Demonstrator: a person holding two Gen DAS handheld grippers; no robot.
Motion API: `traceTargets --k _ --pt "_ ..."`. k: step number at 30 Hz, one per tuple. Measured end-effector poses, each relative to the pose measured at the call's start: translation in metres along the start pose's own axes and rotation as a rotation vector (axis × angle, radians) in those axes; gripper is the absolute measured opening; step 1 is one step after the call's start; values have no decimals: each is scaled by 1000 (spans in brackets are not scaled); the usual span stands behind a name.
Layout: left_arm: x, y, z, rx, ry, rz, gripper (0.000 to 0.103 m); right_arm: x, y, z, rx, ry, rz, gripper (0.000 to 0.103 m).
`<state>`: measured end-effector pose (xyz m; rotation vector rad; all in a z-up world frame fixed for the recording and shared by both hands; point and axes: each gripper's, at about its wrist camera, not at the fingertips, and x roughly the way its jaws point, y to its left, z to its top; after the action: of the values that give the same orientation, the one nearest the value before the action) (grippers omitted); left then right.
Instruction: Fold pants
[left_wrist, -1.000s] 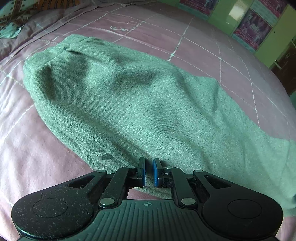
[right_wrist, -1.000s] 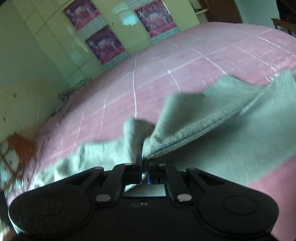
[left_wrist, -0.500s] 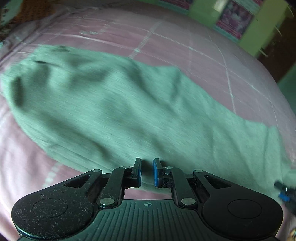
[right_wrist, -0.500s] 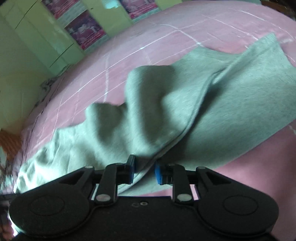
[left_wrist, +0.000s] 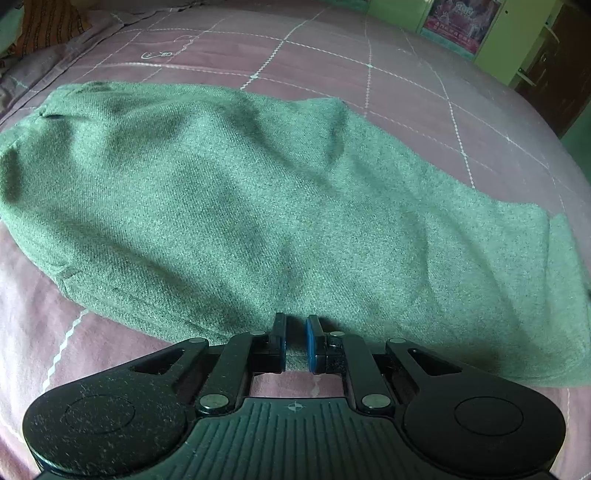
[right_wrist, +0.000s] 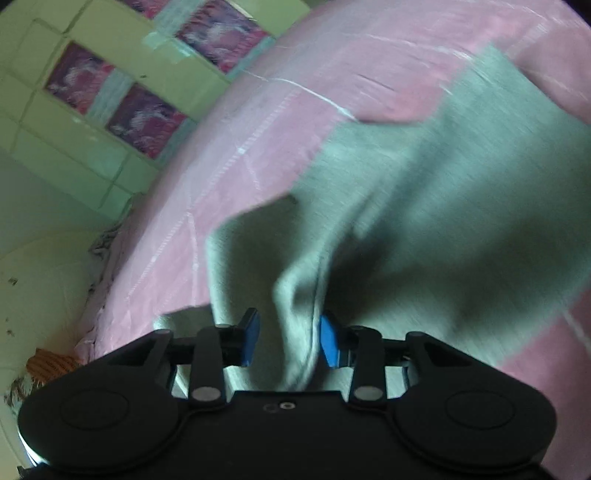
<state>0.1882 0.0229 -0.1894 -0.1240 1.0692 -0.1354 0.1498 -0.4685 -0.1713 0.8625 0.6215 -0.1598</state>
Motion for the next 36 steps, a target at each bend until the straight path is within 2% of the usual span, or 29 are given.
traceTargets --k 4,8,9,10,11,12,14,17,19,21,24,26,28,32,34,36 --pt "1 1 -1 2 -1 -4 11 20 12 24 -18 -34 7 36" --pt "2 1 -1 4 -1 -4 11 42 17 51 -32 -72 -45 36" --pt "1 1 -1 3 -1 -3 11 50 17 56 -42 -65 -85 35" --pt "1 0 -1 3 -2 -1 11 56 15 59 -41 -56 -125 24" --pt "1 0 -1 4 -2 0 11 63 11 63 -32 -44 -154 4" --pt "1 0 -1 5 -3 1 11 67 8 67 -21 -33 -180 4" --pt "1 0 -2 6 -7 1 11 52 13 68 -43 -88 -166 4" --pt "1 -2 -2 19 -12 4 11 4 47 65 -243 -255 -151 4" --pt "1 -1 -2 16 -13 3 11 -27 60 56 -346 -322 -129 4" --pt "1 0 -2 14 -16 -1 11 -43 52 42 -378 -310 -142 4" --pt "0 0 -3 23 -20 -2 11 -43 12 18 -377 -235 -258 4" --pt "0 0 -3 30 -19 0 11 -39 -19 4 -307 -163 -308 5" --pt "1 0 -2 29 -16 4 11 -37 -41 -4 -228 -100 -315 7" --pt "1 -2 -2 33 -19 15 11 -51 -53 5 -143 -150 -303 20" --pt "1 -3 -2 38 -22 18 11 -59 -58 13 -103 -168 -319 20" --pt "1 -3 -3 43 -24 20 11 -57 -69 23 -68 -160 -332 16"
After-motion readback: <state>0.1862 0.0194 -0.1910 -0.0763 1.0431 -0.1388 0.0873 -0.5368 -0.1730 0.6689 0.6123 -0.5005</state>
